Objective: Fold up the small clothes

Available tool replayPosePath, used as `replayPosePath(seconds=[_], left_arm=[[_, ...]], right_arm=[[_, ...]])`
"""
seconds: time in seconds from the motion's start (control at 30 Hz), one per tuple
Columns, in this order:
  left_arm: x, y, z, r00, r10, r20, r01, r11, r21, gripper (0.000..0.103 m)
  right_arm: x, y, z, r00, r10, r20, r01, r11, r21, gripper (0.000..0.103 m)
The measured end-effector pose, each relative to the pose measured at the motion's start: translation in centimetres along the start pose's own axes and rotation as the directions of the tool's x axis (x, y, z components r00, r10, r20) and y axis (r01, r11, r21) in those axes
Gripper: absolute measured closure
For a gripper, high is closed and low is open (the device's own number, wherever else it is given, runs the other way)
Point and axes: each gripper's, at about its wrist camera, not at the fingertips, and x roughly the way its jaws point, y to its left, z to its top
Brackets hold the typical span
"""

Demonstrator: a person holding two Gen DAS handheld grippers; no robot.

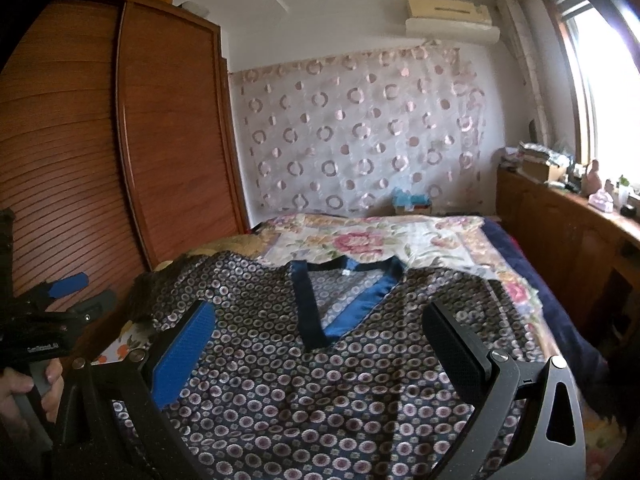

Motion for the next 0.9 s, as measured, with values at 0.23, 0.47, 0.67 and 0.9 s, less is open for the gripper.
replayPosePath(seconds=[0.23,0.47,0.67,0.9], left_arm=[[2.4,2.9,-1.6,0.997,0.036,-0.063,-0.036,0.999,0.004,0.000],[4.9,6.6,-3.0,0.990,0.053,-0.128,-0.054,0.999,-0.006,0.000],[8.0,11.0,-3.5,0.978,0.056,-0.200,-0.064,0.997,-0.036,0.000],[11.7,14.9,-4.3,0.962,0.026,-0.273,-0.046,0.997,-0.066,0.019]], right_arm=[[1.4,0.3,0.3,0.999,0.022,-0.040,-0.023,0.999,-0.028,0.000],[3.9,1.4,0.4,0.991,0.069,-0.111,-0.078,0.993,-0.083,0.000],[5.5,1.9,0.0,0.977,0.107,-0.184,-0.127,0.987,-0.102,0.000],[6.6,2.3,0.1,0.960,0.131,-0.246,-0.169,0.976,-0.140,0.000]])
